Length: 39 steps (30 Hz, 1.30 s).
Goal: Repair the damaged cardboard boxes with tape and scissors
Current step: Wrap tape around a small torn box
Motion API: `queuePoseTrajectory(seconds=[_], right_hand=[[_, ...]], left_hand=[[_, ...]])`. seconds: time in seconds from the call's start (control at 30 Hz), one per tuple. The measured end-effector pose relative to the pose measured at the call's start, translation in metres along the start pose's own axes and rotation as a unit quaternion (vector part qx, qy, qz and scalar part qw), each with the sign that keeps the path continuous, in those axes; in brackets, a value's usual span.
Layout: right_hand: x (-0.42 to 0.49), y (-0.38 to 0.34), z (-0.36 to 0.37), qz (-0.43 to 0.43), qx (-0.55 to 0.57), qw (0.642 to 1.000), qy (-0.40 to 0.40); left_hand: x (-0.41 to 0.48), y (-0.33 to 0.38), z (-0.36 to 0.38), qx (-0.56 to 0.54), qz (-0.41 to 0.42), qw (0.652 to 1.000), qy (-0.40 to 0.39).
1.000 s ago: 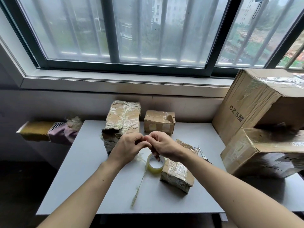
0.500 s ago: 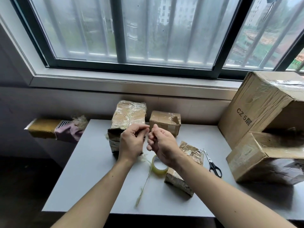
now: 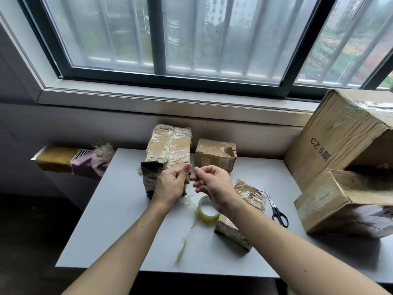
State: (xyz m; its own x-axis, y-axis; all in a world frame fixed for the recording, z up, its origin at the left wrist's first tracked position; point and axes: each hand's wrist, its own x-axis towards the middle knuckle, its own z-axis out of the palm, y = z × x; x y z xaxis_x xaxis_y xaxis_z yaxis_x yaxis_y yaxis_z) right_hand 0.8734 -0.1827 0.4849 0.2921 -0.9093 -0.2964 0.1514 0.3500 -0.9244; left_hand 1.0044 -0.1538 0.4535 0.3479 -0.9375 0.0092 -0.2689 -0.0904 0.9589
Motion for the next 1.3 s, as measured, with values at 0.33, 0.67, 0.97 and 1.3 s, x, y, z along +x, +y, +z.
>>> queuePoseTrajectory(seconds=[0.33,0.67,0.97,1.3], right_hand=[[0.009,0.038,-0.020,0.044,-0.082,0.994,0.053],[0.002,0.074,-0.064,0.088,-0.158,0.979,0.091],[0.005,0.077,-0.112,0.003,-0.422,0.899,0.118],[0.018,0.083,-0.132,0.009,-0.417,0.903,0.101]], left_hand=[[0.008,-0.042,-0.002,-0.045,-0.158,0.984,-0.075],[0.010,-0.080,-0.004,0.151,-0.153,0.976,-0.022],[0.012,-0.097,0.013,0.334,-0.175,0.917,-0.130],[0.023,-0.086,0.029,0.295,-0.152,0.941,-0.067]])
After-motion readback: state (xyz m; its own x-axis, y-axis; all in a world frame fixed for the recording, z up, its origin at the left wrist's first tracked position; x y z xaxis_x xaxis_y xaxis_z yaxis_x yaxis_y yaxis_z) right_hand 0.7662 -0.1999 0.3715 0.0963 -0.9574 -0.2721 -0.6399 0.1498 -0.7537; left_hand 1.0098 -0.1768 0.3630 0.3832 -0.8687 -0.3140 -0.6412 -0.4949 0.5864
